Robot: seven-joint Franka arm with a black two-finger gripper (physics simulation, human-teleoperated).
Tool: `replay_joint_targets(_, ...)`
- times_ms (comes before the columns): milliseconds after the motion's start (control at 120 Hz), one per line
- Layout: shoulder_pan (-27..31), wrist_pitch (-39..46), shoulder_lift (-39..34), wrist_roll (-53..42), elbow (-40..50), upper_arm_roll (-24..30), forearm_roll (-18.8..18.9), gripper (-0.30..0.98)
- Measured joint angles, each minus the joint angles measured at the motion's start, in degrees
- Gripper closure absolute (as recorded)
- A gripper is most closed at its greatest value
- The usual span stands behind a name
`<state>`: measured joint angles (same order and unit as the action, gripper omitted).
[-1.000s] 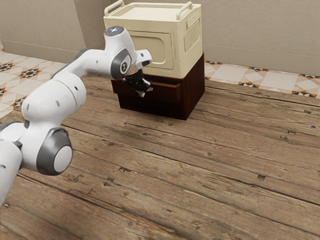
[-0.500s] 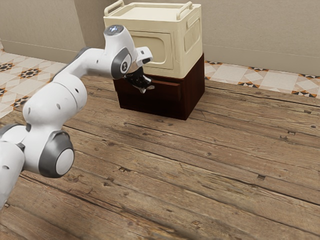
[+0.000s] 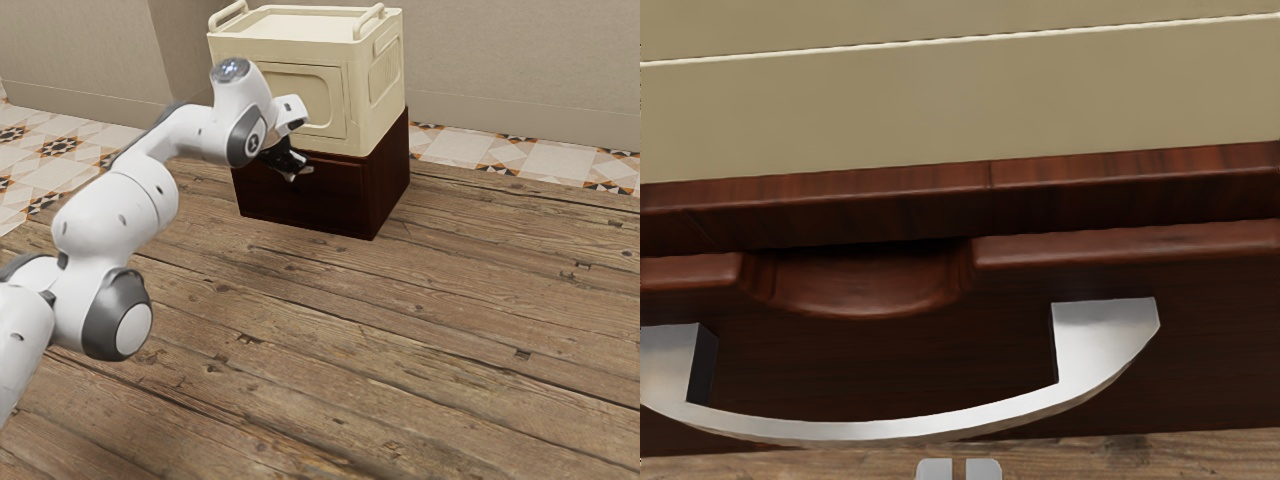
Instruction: Push the drawer handle with one arm to close the drawer
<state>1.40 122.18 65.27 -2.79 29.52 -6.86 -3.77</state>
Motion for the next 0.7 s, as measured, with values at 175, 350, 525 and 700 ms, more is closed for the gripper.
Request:
replay_joint_targets(175,0.01,2.37,0.6,0.13,-0.01,0.33,0.82,0.79)
replay_joint_targets(350,-0.01,4.09,0.77,0.11,0.24,0.51,0.89,0.8)
replay_joint_targets(525,-2.63,-0.56,-11.66,0.51,13.21,0.63,0.57,0.55)
replay_joint_targets(700,-7.97,-8.74,-54.48,3.75,63.79,0.32,-0.48,0.26)
